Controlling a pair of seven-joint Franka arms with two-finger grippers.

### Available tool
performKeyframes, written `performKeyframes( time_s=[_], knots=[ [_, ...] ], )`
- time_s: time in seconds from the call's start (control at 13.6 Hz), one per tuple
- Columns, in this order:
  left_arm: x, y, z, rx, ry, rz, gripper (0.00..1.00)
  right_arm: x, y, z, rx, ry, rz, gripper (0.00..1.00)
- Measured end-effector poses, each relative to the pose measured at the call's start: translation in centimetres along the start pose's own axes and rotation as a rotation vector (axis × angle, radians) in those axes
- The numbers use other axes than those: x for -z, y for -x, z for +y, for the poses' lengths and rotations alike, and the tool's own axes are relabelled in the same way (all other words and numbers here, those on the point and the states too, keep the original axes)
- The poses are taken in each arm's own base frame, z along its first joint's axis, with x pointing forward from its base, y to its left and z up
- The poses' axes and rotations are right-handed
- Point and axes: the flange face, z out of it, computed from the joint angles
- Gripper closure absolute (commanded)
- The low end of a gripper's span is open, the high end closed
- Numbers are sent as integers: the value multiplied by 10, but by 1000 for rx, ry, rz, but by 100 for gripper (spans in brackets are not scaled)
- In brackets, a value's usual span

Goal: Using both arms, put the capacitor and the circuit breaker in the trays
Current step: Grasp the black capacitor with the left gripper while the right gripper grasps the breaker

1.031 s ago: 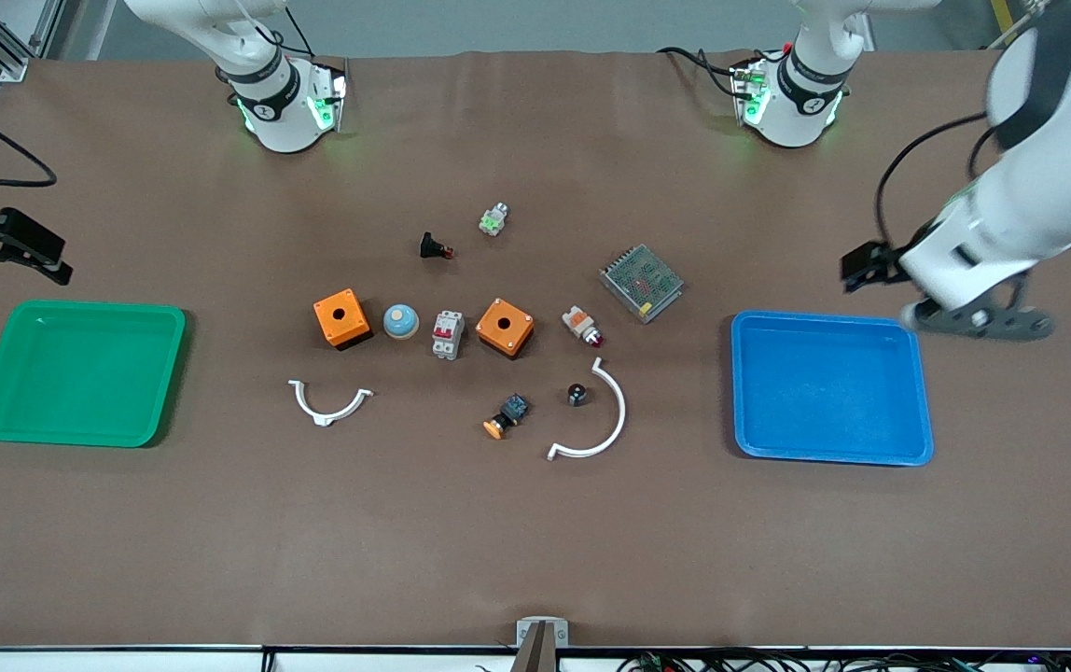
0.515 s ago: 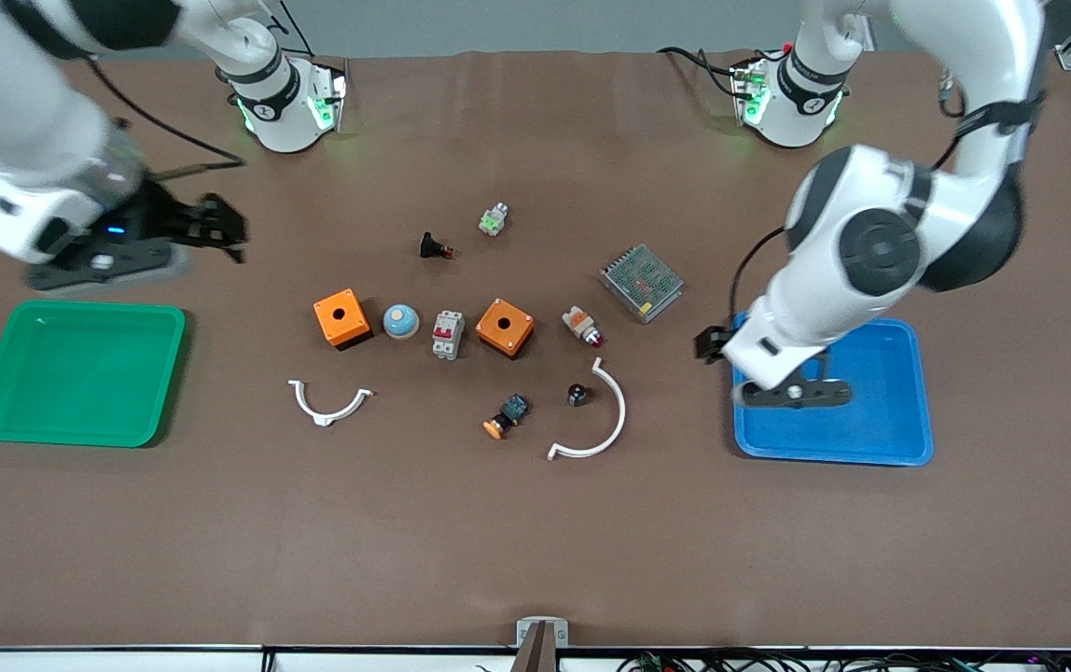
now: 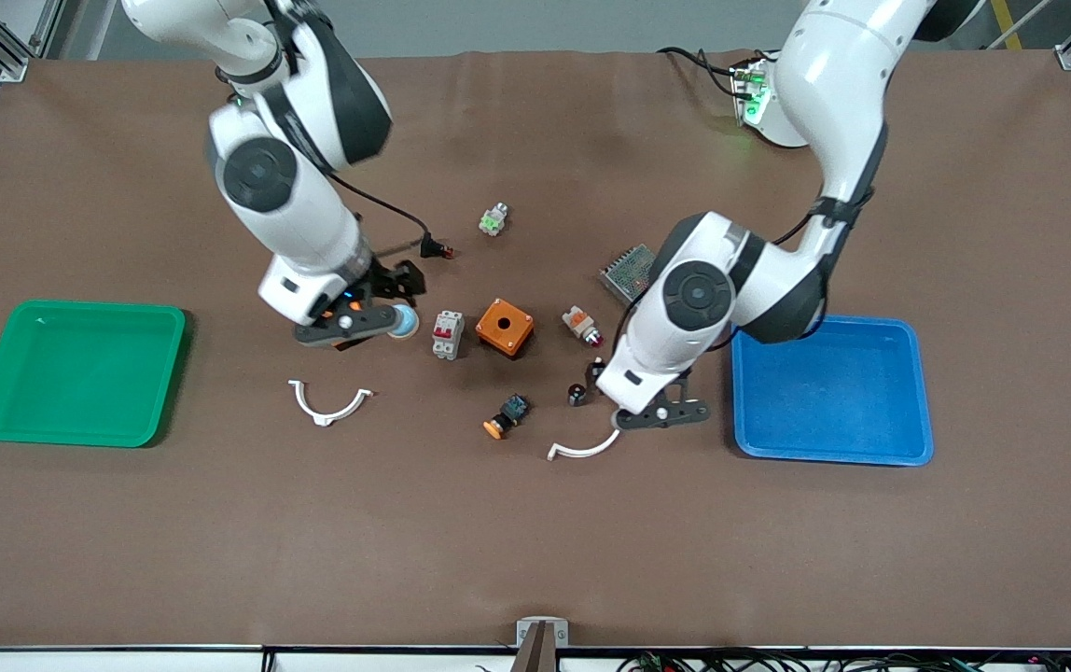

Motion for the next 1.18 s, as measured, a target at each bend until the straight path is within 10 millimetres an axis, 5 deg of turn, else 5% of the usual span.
performKeyframes(
  time_s=[0.22, 0.44, 1.18],
  knots=[
    [-37, 6, 16, 10, 27, 19, 24, -70, 2, -24, -37, -21, 25, 0],
    [-63, 16, 32, 36, 58, 41, 24, -109, 8, -38, -74, -6, 16, 0],
    [-103, 37, 44, -25, 2, 35, 30, -139, 9, -31, -184, 17, -16, 0]
  ],
)
